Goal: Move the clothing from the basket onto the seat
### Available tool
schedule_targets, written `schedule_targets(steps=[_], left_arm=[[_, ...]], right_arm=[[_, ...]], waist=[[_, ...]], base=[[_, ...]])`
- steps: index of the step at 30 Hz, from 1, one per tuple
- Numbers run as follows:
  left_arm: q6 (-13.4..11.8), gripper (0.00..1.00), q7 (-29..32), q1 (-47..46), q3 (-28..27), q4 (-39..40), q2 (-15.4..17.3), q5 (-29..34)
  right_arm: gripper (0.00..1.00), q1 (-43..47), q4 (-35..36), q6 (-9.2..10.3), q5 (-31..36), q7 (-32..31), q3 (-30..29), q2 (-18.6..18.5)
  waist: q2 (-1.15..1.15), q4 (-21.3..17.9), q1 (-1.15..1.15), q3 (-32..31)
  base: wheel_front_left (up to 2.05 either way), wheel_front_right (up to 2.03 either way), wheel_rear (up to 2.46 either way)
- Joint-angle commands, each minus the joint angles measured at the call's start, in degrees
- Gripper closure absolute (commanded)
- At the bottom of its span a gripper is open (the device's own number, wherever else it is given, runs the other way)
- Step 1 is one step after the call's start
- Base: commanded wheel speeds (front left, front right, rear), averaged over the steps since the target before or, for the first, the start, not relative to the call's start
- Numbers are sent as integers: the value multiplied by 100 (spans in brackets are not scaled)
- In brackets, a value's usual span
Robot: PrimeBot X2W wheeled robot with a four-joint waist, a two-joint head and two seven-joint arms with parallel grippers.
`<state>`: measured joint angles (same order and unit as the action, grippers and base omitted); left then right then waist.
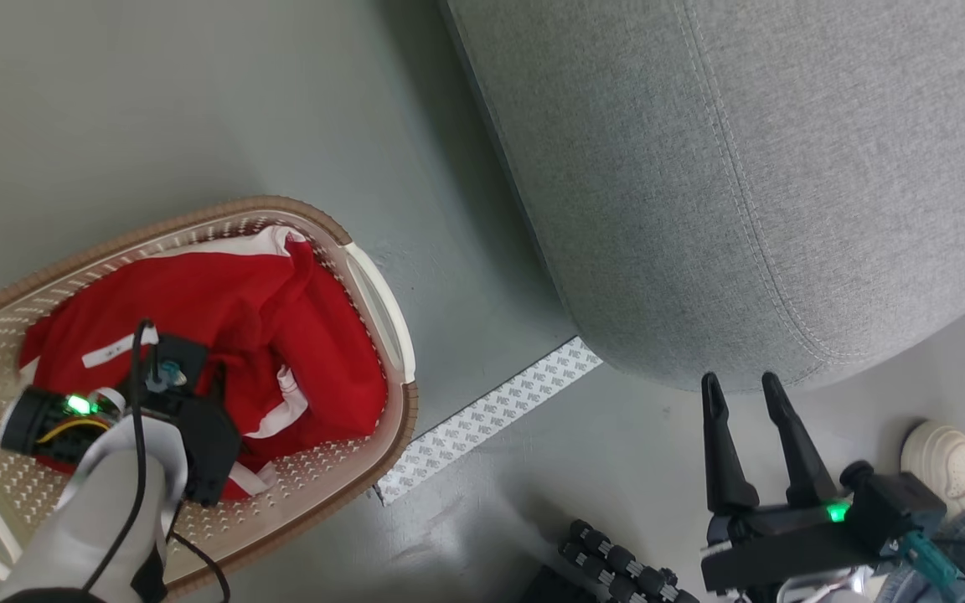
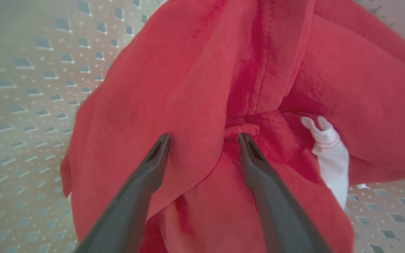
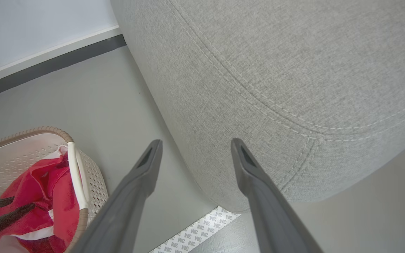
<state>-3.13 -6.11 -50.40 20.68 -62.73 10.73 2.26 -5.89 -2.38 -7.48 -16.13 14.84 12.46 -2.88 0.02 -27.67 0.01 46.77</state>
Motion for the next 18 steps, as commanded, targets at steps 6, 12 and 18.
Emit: schedule_targets(steps=[6,12,18], left_arm=[[-187,0,-58,-206,44,-247,56,17],[-255,100,-152,-306,73,-437,6,-60],[-227,100,-302,-271,-1,-595,4,-213]], right_arm=[[0,222,68,-2,-106,32,28,16],[0,248,72,-2,-157,32,80,16],[0,77,19,-2,-134,30,209,15]], waist=[[-2,-30,-1,98],[-2,-25,-1,103],[-2,-74,-1,-15]], base=[[0,0,0],[0,0,0],[0,0,0]])
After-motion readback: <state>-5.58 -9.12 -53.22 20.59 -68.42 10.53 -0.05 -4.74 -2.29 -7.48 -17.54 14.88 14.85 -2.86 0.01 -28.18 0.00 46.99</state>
